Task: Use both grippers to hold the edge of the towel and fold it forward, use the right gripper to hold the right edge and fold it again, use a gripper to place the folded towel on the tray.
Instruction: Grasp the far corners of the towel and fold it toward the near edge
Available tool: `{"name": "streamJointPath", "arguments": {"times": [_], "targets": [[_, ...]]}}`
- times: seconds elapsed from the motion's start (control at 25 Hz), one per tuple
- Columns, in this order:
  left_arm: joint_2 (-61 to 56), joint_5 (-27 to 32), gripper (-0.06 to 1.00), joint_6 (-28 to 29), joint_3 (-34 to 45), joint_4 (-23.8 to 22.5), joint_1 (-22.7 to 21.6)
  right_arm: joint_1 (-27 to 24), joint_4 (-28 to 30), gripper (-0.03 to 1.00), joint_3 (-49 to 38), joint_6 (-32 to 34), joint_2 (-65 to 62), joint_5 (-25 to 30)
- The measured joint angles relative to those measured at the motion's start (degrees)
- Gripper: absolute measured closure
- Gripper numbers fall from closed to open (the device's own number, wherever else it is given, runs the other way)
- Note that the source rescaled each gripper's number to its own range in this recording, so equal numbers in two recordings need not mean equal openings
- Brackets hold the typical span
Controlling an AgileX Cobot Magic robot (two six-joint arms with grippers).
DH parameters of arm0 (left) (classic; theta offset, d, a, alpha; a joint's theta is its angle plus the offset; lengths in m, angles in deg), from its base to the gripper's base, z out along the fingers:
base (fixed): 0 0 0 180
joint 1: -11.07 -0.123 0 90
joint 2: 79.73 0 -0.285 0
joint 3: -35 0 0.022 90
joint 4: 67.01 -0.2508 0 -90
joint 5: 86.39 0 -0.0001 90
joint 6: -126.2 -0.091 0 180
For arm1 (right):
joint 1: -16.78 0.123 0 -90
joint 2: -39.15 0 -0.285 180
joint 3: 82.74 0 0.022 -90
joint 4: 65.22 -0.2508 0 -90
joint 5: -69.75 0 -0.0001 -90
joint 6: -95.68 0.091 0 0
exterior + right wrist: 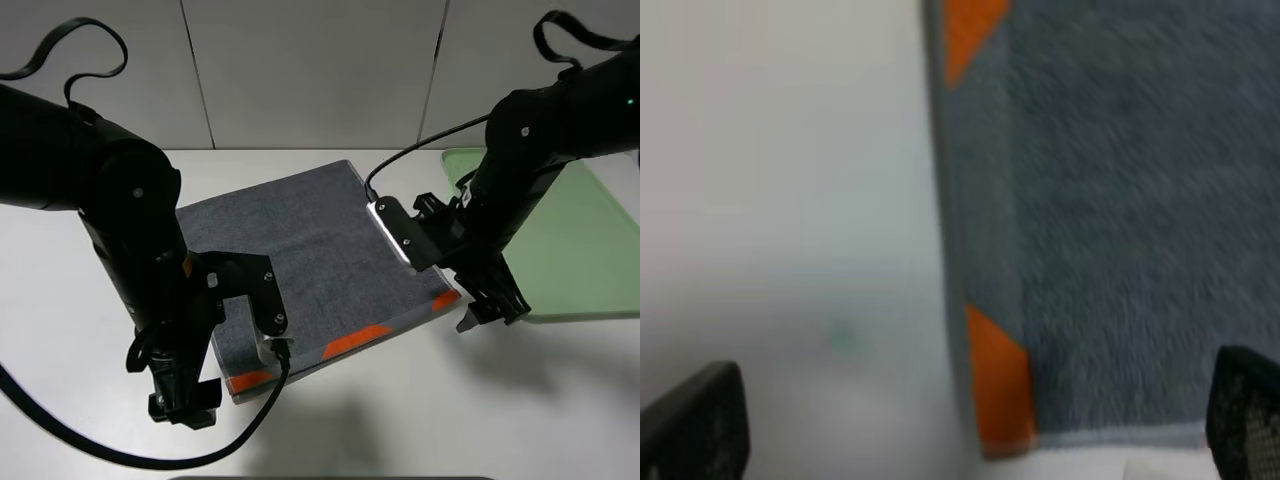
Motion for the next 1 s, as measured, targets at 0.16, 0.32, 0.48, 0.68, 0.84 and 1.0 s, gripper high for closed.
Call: {"name": "streamJointPath", "arguments": {"times": [0.16,0.32,0.48,0.68,0.84,1.0], "targets": [[0.05,-0.11,0.00,-0.42,0.00,-0.07,0.00,0.49,1.72,-0.03,0.00,0.41,2.25,-1.68],[0.05,-0.35,0.00,-0.47,0.00,-0.07,0.00,0.49,4.63,-0.03,0.00,1.68,3.75,-2.55],[0.05,-0.41,0.00,-0.47,0.00,-0.07,0.00,0.49,6.61,-0.03,0.02,2.21,5.88,-3.08],[0.05,-0.41,0.00,-0.47,0.00,-0.07,0.00,0.49,8.08,-0.03,0.07,3.46,7.78,-4.81],[0.05,-0.59,0.00,-0.54,0.00,-0.07,0.00,0.49,9.78,-0.03,0.07,4.98,9.37,-5.69],[0.05,-1.96,0.00,-0.59,0.00,-0.07,0.00,0.49,10.15,-0.03,0.07,5.35,9.92,-5.99]]}}
